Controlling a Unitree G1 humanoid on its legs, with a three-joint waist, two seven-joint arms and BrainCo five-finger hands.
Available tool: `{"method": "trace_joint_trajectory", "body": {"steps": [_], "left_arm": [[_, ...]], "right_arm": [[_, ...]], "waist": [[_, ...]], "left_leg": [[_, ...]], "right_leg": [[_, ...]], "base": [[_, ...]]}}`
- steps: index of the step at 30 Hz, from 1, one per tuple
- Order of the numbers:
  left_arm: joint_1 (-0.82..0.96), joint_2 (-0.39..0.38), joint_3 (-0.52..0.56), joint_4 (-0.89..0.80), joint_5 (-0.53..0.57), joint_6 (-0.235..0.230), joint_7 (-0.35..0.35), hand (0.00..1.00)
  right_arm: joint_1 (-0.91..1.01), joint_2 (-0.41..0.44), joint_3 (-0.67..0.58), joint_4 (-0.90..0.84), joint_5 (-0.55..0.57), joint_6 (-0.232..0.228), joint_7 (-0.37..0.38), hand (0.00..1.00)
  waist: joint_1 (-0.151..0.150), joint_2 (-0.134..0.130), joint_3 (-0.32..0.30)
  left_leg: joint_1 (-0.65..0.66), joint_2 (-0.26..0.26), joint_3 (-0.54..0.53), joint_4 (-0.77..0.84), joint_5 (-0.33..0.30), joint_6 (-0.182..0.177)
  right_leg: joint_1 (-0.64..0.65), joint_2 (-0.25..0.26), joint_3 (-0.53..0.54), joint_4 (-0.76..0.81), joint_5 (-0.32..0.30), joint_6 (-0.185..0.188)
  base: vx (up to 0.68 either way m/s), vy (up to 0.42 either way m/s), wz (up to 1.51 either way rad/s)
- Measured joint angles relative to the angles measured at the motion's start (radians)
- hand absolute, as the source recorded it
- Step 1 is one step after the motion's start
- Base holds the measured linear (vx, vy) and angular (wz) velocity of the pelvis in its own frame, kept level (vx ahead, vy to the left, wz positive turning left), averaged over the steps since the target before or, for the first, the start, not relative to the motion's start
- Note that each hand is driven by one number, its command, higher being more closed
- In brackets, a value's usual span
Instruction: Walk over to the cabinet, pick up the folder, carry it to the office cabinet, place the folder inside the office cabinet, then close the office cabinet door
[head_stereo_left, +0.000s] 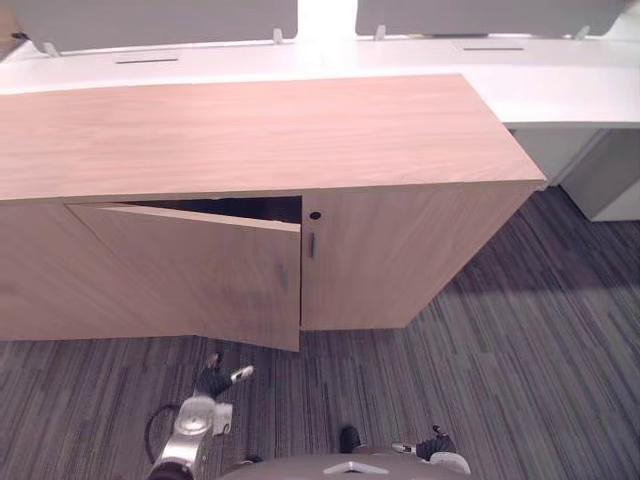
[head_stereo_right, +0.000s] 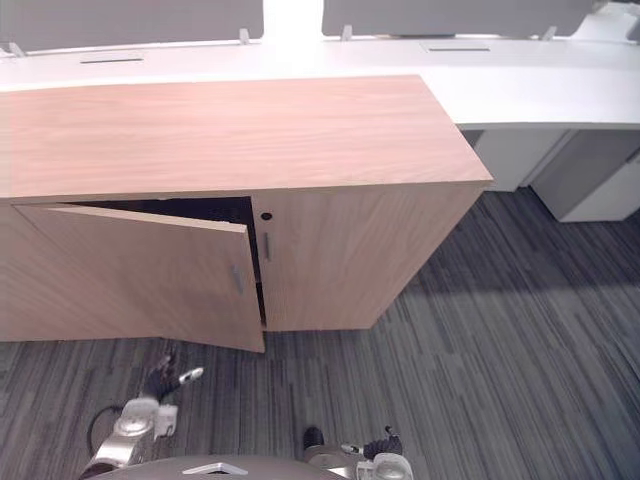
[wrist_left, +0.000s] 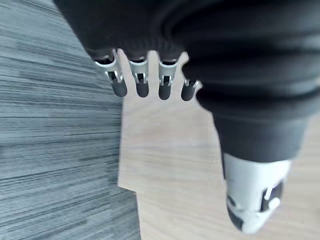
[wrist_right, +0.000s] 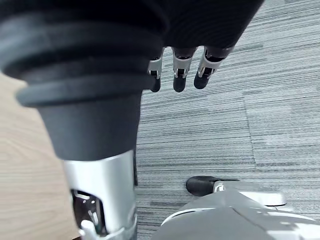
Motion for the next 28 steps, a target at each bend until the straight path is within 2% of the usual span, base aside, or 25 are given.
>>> {"method": "trace_joint_trajectory", "body": {"steps": [1, 4, 7, 11, 13, 23, 28], "left_arm": [[0.002, 0.001, 0.030, 0.047, 0.017, 0.003, 0.002, 0.00], [0.038, -0.002, 0.098, 0.136, 0.042, 0.015, 0.003, 0.00], [0.085, -0.019, 0.158, 0.169, 0.059, 0.027, 0.003, 0.00], [0.099, -0.040, 0.207, 0.204, 0.076, 0.030, 0.002, 0.00], [0.100, -0.041, 0.212, 0.216, 0.077, 0.031, 0.001, 0.00], [0.093, -0.038, 0.215, 0.244, 0.077, 0.031, -0.002, 0.00], [0.086, -0.026, 0.215, 0.244, 0.078, 0.031, -0.003, 0.00]], "right_arm": [[-0.018, -0.007, 0.000, 0.028, 0.007, 0.001, 0.000, 0.00], [-0.037, -0.012, -0.002, 0.062, 0.007, 0.000, 0.001, 0.00], [-0.040, -0.010, -0.012, 0.061, 0.007, 0.000, 0.003, 0.00], [-0.028, -0.006, -0.042, 0.064, 0.006, 0.001, 0.007, 0.00], [-0.028, -0.002, -0.049, 0.064, 0.006, 0.002, 0.008, 0.00], [-0.050, -0.008, -0.050, 0.107, -0.004, 0.007, 0.036, 0.00], [-0.083, -0.001, -0.048, 0.138, -0.005, 0.010, 0.045, 0.00]], "waist": [[0.006, 0.001, 0.001], [0.031, -0.002, 0.004], [0.041, -0.003, 0.003], [0.054, -0.005, 0.003], [0.049, -0.008, 0.000], [0.065, -0.010, -0.009], [0.066, -0.029, -0.008]], "left_leg": [[-0.008, -0.002, -0.030, -0.001, 0.000, 0.000], [0.006, -0.004, -0.033, -0.002, 0.001, 0.000], [0.021, -0.010, -0.024, -0.021, -0.002, -0.011], [0.048, -0.034, -0.077, -0.084, 0.011, -0.013], [0.052, -0.036, -0.099, -0.091, 0.023, -0.011], [0.063, -0.049, -0.153, -0.125, 0.049, 0.009], [0.065, -0.050, -0.157, -0.123, 0.043, 0.019]], "right_leg": [[-0.005, 0.001, -0.004, 0.004, 0.002, 0.001], [0.001, 0.000, 0.006, 0.005, 0.012, 0.002], [-0.001, -0.003, 0.029, -0.008, 0.013, 0.004], [0.005, -0.006, 0.050, -0.022, 0.013, 0.005], [0.012, -0.003, 0.046, -0.024, 0.014, 0.005], [0.016, 0.000, 0.012, -0.015, 0.012, 0.011], [0.019, 0.000, -0.002, -0.011, 0.012, 0.011]], "base": [[-0.14, -0.020, 0.17], [-0.15, -0.001, -0.01], [-0.15, -0.005, -0.19], [-0.09, -0.003, -0.13], [0.00, -0.006, 0.03], [0.07, 0.003, 0.11], [0.02, 0.008, 0.01]]}}
